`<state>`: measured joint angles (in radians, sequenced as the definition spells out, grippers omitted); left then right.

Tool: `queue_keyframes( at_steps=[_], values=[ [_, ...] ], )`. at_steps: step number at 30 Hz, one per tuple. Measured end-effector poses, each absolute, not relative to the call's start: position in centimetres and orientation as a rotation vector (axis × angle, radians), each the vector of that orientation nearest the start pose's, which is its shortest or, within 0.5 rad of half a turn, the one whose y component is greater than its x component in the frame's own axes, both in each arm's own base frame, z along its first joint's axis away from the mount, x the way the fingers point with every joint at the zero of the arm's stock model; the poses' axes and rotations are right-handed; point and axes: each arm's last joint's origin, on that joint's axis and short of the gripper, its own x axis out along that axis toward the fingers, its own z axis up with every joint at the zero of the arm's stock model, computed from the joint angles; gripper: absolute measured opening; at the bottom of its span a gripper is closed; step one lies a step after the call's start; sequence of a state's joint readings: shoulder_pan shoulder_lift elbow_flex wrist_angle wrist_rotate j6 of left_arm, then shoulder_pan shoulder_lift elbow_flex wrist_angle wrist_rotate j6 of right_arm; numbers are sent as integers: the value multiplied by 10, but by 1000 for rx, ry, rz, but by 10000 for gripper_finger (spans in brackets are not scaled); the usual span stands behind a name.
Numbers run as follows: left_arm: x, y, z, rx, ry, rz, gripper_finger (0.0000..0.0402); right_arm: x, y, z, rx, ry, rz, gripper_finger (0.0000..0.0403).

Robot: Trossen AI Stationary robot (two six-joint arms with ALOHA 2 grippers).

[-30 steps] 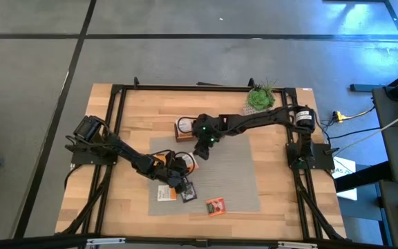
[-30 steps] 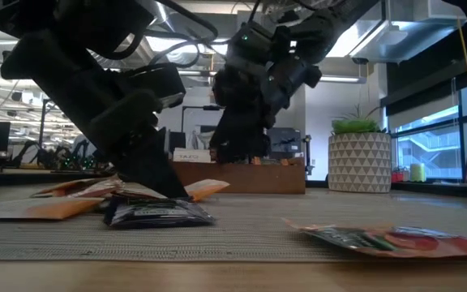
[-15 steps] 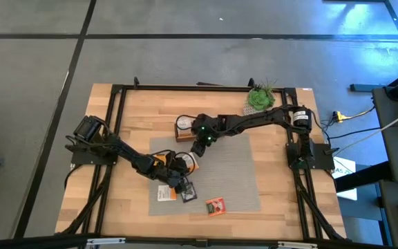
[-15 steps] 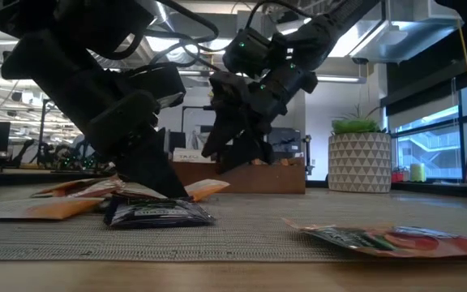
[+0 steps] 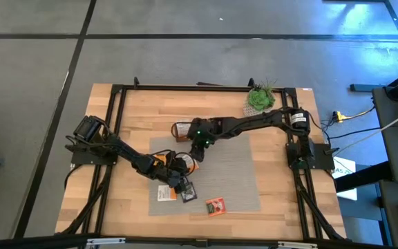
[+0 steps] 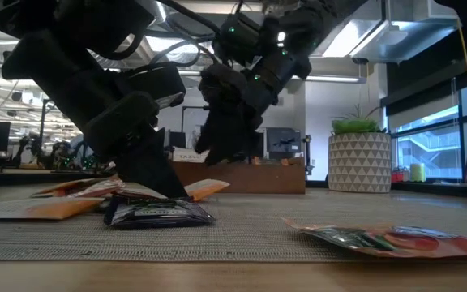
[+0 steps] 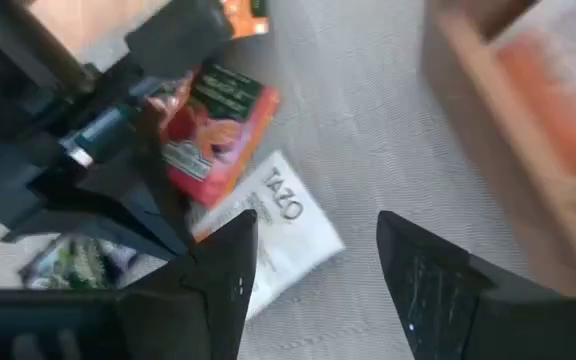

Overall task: Pick & Place Tea
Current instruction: Put the white tea bag into the left section of the wooden organizer

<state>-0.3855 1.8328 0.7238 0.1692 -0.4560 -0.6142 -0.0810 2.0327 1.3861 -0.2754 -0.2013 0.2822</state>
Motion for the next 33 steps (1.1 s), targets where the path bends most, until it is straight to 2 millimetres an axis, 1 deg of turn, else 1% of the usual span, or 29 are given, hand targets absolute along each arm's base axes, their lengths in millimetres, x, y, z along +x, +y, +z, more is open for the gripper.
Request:
queue_keyframes(
  at_steps=[3,5,11,15,18,20,23,25,30,33],
  values=[
    [289,-104,90,-192,794,320,10,424,-24,167,317,1004,-97,207],
    [289,-104,90,-190,794,319,9,425,-21,170,303,1014,-119,207],
    [289,-104,90,-176,796,312,12,425,-14,169,423,1031,-103,207],
    [289,-104,90,-176,796,311,12,427,-10,163,452,1035,-110,207],
    [289,-104,90,-170,794,308,10,429,-8,160,510,1036,-97,207],
    [289,-104,90,-171,791,307,9,432,-7,154,529,1036,-94,207],
    [289,-104,90,-158,791,301,10,433,-6,139,532,1072,-103,207],
    [289,-105,90,-155,788,301,11,433,-6,134,532,1082,-107,207],
    [288,-107,90,-148,788,298,11,435,-6,133,541,1077,-97,207],
    [288,-107,90,-146,787,298,9,439,-5,136,560,1034,-55,207]
  ],
)
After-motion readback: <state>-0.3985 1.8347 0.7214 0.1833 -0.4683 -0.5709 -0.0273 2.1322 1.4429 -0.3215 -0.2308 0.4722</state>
